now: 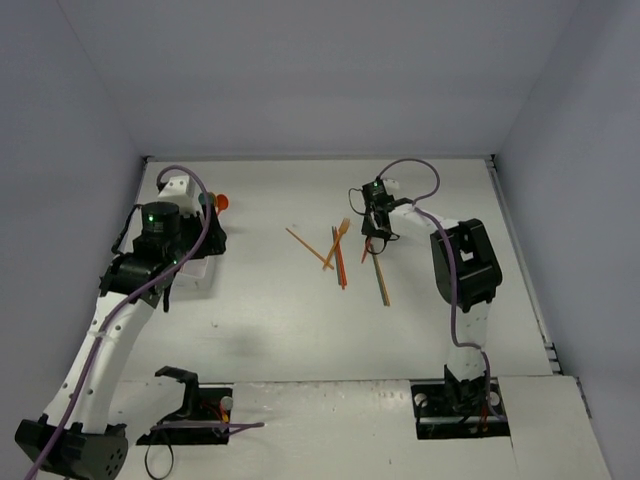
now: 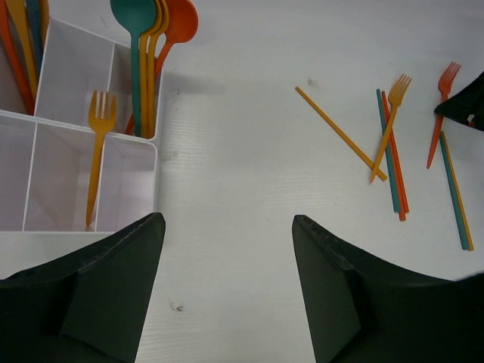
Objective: Sort the eating utensils into containers
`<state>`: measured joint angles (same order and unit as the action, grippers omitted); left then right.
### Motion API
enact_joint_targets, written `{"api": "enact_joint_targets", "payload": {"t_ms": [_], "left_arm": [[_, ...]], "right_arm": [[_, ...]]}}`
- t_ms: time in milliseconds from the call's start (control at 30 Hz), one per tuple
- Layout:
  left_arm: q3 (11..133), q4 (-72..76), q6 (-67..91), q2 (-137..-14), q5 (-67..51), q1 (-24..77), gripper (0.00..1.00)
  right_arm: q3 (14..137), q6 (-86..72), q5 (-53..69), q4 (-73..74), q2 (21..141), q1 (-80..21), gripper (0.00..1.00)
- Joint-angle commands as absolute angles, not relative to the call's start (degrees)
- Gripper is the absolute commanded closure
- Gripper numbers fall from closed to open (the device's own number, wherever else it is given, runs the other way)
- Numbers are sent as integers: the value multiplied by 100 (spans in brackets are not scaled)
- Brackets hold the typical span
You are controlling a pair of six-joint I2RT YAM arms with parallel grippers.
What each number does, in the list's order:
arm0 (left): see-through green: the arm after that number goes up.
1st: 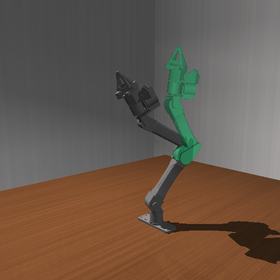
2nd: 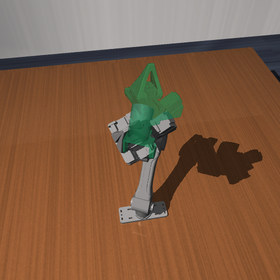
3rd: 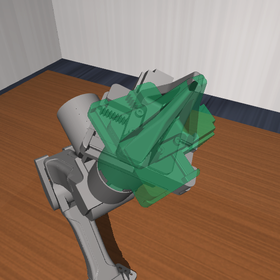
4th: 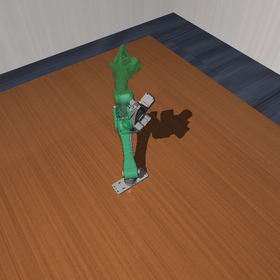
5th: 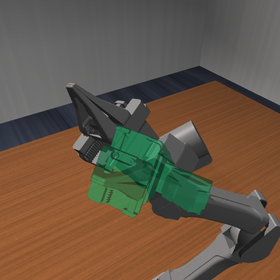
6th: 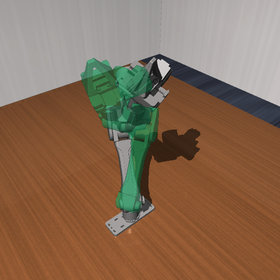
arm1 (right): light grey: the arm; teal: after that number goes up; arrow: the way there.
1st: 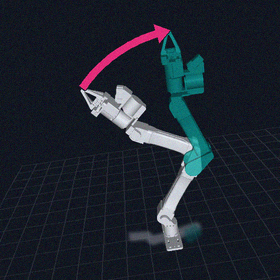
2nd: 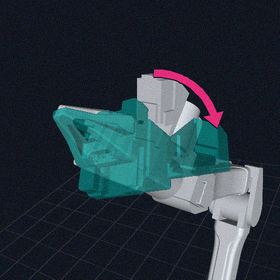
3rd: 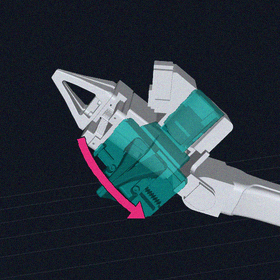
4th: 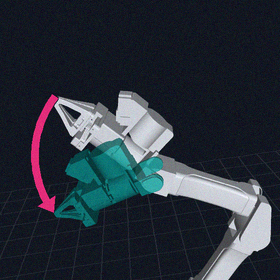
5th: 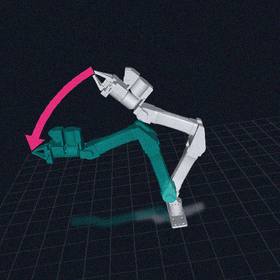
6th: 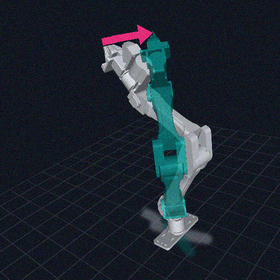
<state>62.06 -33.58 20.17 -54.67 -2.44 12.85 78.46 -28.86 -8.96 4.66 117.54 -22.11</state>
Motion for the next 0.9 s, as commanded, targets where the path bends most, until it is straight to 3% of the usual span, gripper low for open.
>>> {"api": "enact_joint_targets", "payload": {"t_ms": [0, 200, 433, 633, 867], "left_arm": [[6371, -3322, 1962, -5290, -549, 1496, 35], [6355, -3312, 2161, -5225, -1132, 1768, 35], [6803, -3098, 2559, -5516, -1708, 1907, 35], [6981, -1948, 3271, -5999, -2636, 1958, 35], [7339, -1201, 3676, -6594, -2530, 2588, 35]], "right_arm": [[8018, -2996, -1196, 606, 12023, -2197, 100], [8360, -2542, -1177, 589, 11610, -2281, 100], [8089, -1681, -998, 546, 9937, -2913, 100], [7134, -1234, -132, 188, 8430, -3596, 100], [6604, -1128, 971, 62, 7211, -3735, 100]]}}
